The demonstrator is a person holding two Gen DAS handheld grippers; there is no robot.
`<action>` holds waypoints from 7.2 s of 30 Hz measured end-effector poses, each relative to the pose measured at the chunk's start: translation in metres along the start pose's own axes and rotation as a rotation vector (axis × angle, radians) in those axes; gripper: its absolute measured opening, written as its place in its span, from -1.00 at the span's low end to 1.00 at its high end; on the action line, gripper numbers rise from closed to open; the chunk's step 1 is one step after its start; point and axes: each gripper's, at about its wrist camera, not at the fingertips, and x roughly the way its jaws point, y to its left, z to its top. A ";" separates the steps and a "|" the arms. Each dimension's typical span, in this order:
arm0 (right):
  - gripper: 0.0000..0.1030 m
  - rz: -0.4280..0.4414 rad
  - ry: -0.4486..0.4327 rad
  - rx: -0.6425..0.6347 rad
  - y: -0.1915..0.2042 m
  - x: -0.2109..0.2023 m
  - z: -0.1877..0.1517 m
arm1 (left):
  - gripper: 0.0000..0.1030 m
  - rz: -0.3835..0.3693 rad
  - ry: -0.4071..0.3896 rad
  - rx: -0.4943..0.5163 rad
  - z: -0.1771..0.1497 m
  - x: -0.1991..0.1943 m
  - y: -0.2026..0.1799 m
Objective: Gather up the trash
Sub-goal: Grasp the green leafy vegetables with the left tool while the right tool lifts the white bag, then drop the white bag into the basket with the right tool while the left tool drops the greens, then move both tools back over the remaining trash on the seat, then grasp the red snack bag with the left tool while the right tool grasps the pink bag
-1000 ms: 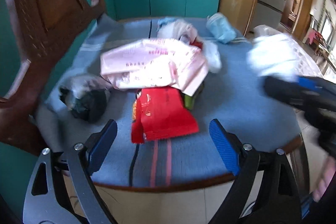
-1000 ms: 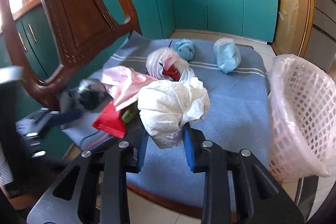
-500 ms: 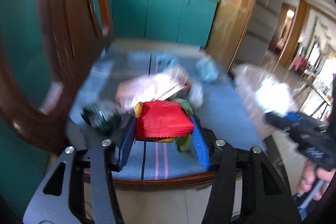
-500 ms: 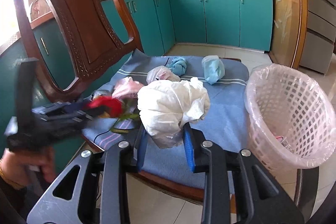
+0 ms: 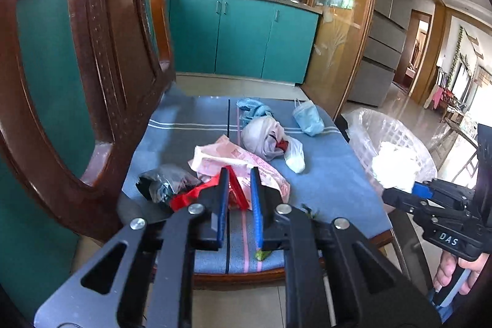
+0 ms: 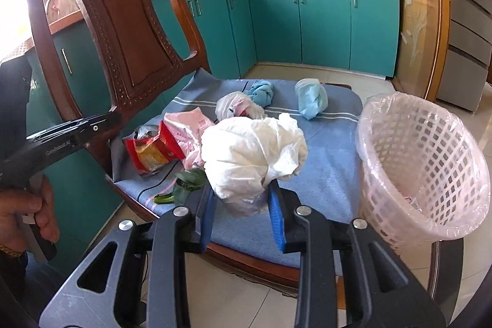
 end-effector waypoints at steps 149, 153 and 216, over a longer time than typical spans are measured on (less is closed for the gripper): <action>0.84 -0.117 -0.096 0.070 0.005 -0.012 0.003 | 0.93 0.120 0.062 0.001 -0.018 0.002 -0.010; 0.84 -0.117 -0.096 0.072 0.003 -0.014 0.003 | 0.93 0.123 0.068 0.002 -0.019 0.004 -0.011; -0.97 0.051 0.093 -0.113 0.047 0.099 0.043 | -0.82 0.028 -0.214 -0.145 0.021 -0.052 0.051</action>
